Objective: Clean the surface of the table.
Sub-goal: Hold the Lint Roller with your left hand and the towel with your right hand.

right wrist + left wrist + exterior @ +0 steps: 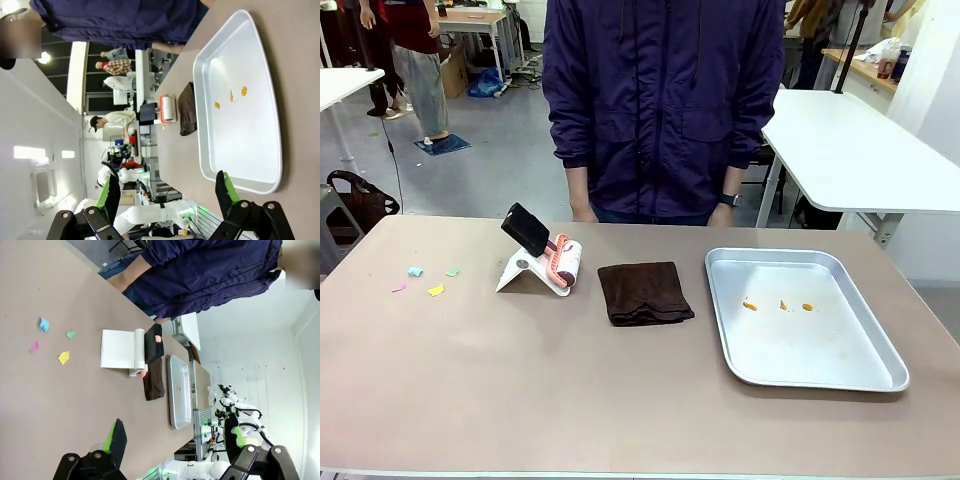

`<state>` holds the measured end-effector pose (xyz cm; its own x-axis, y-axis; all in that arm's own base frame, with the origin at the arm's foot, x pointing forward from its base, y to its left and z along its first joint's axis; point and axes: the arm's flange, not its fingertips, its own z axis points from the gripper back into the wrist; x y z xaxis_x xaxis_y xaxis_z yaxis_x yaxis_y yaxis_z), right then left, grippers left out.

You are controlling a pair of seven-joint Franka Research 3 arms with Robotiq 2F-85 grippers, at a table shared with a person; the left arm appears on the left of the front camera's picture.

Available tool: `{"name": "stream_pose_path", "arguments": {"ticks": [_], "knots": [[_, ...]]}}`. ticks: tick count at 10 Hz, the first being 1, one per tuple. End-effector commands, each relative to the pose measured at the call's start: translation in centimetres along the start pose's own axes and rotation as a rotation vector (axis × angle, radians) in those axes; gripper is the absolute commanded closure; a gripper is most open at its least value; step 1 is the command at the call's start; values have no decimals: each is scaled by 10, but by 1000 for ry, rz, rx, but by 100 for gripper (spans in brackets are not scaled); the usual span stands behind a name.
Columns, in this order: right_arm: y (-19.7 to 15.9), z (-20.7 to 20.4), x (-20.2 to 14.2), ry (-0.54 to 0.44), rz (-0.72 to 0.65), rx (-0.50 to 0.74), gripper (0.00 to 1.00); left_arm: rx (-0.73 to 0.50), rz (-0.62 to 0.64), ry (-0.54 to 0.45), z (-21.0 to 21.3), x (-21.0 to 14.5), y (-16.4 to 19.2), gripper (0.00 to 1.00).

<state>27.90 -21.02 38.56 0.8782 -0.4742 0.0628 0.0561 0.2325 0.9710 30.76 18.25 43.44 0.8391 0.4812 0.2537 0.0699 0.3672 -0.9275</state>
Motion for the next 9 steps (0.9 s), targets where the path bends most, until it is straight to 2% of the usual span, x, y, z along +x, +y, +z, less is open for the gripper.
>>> {"name": "stream_pose_path", "arguments": {"ticks": [1, 2, 4, 7, 9], "knots": [[0, 0, 0, 0, 0, 0, 0, -8, -23, 4, 1, -1, 2, 0], [12, -12, -5, 1, 32, -55, 0, 0, 0, 0, 0, 0, 0, 0], [57, -50, -16, 3, 129, -163, 0, 72, -66, 45, -6, 9, -32, 0], [121, -141, -33, 173, 290, -277, 0, 119, -168, 173, -58, 20, -77, 0], [157, -214, -55, 282, 400, -393, 0, 204, -223, 256, -105, 24, -97, 0]]}}
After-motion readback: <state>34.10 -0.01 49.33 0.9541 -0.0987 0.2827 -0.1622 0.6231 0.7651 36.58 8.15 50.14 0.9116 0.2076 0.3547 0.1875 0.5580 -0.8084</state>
